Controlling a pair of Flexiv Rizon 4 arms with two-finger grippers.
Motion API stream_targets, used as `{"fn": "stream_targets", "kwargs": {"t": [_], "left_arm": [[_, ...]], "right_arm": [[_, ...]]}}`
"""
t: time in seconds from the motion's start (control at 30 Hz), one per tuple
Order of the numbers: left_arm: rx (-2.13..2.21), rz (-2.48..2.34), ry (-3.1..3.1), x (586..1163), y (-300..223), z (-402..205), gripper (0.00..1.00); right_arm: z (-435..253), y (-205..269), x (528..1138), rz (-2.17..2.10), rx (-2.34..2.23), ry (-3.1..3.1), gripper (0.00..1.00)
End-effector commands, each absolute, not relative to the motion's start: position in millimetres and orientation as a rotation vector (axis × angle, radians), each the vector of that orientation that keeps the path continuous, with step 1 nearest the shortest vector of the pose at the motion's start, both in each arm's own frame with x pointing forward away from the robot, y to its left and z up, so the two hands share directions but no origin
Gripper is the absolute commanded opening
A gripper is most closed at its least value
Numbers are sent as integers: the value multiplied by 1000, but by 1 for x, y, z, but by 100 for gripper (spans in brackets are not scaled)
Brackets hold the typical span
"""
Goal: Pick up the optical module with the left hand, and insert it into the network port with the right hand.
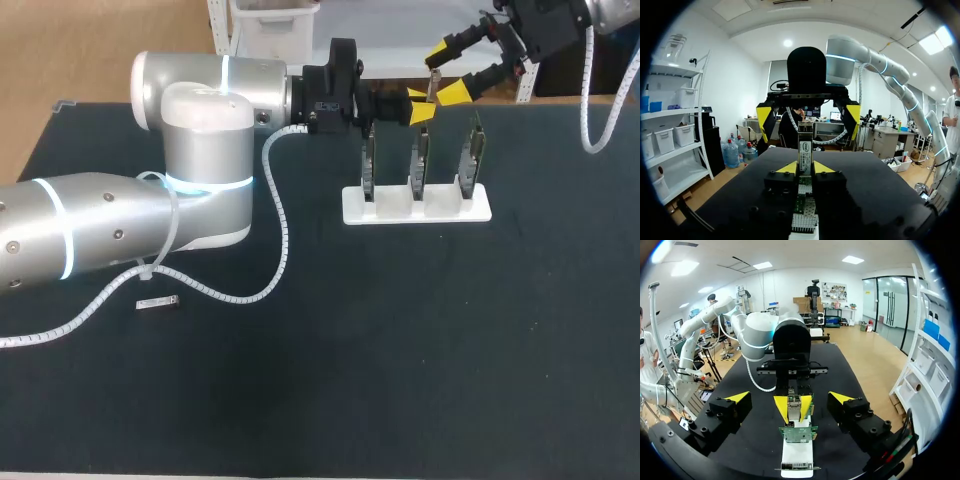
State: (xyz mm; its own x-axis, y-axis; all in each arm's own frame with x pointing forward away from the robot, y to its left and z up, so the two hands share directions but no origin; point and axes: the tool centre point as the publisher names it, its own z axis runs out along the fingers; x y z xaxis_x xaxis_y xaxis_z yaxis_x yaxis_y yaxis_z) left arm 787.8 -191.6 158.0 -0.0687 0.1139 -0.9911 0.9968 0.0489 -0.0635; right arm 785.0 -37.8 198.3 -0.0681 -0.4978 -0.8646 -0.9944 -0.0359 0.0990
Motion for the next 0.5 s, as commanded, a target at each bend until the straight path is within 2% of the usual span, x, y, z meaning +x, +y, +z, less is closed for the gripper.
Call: {"fn": "stream_targets", "kwargs": {"t": [0.03,0.4,0.43,0.47,0.5], "left_arm": [[1224,-1164,1363,786,-191,157,0],[1224,-1164,1363,786,-191,157,0],[1224,-1164,1363,786,-191,157,0],[1224,-1164,1363,786,-191,157,0],[1224,-1164,1363,786,-191,157,0]], "right_arm": [[199,-37,778,1015,-1580,1630,100],[198,-35,779,1027,-1583,1629,100],[198,-34,779,1026,-1584,1629,30],[198,-34,779,1026,-1584,1629,0],[198,-34,780,1027,-1583,1628,0]]}}
